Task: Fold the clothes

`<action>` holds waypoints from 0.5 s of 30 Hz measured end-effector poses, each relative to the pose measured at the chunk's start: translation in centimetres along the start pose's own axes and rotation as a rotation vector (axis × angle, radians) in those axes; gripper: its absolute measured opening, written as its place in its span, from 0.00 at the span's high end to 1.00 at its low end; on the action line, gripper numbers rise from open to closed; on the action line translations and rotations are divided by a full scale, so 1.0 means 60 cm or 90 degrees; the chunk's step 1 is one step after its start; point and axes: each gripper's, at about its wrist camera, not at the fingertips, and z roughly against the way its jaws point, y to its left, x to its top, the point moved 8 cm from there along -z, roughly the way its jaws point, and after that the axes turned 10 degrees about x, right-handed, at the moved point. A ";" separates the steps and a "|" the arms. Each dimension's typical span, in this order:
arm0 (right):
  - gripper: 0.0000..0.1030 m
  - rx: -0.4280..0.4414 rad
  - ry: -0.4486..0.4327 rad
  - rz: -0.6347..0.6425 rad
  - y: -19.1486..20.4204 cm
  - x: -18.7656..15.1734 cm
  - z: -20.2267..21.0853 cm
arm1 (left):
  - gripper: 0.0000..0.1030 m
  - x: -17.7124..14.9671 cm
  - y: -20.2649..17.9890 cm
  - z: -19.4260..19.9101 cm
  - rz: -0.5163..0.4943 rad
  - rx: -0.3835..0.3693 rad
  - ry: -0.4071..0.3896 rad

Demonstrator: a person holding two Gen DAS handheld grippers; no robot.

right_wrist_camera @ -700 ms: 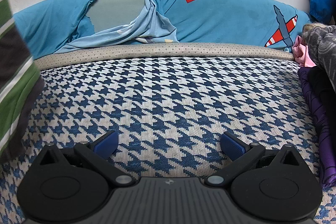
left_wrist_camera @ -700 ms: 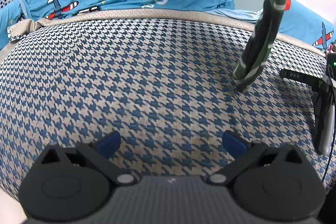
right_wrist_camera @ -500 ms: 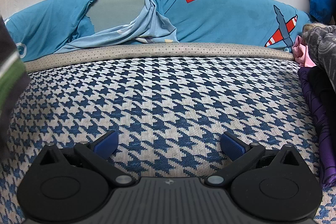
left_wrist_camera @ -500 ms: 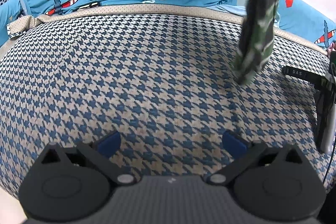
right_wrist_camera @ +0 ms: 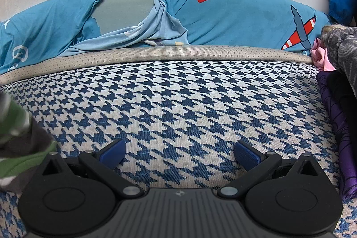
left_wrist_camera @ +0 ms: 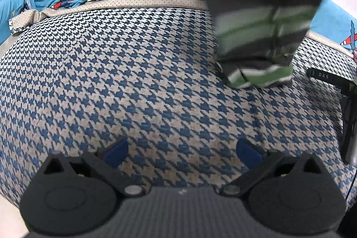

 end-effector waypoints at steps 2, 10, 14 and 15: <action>0.00 0.000 0.000 0.000 0.000 0.000 0.000 | 0.00 0.001 -0.003 0.002 -0.004 0.001 0.004; 0.00 0.000 0.000 0.000 -0.001 0.000 0.000 | 0.00 0.005 0.000 -0.001 0.002 0.005 0.011; 0.00 0.000 0.000 0.000 -0.001 0.000 0.000 | 0.00 0.015 0.008 -0.001 0.009 0.015 0.002; 0.00 0.000 0.000 0.000 -0.001 0.000 0.000 | 0.00 0.017 0.010 -0.001 0.012 0.016 0.003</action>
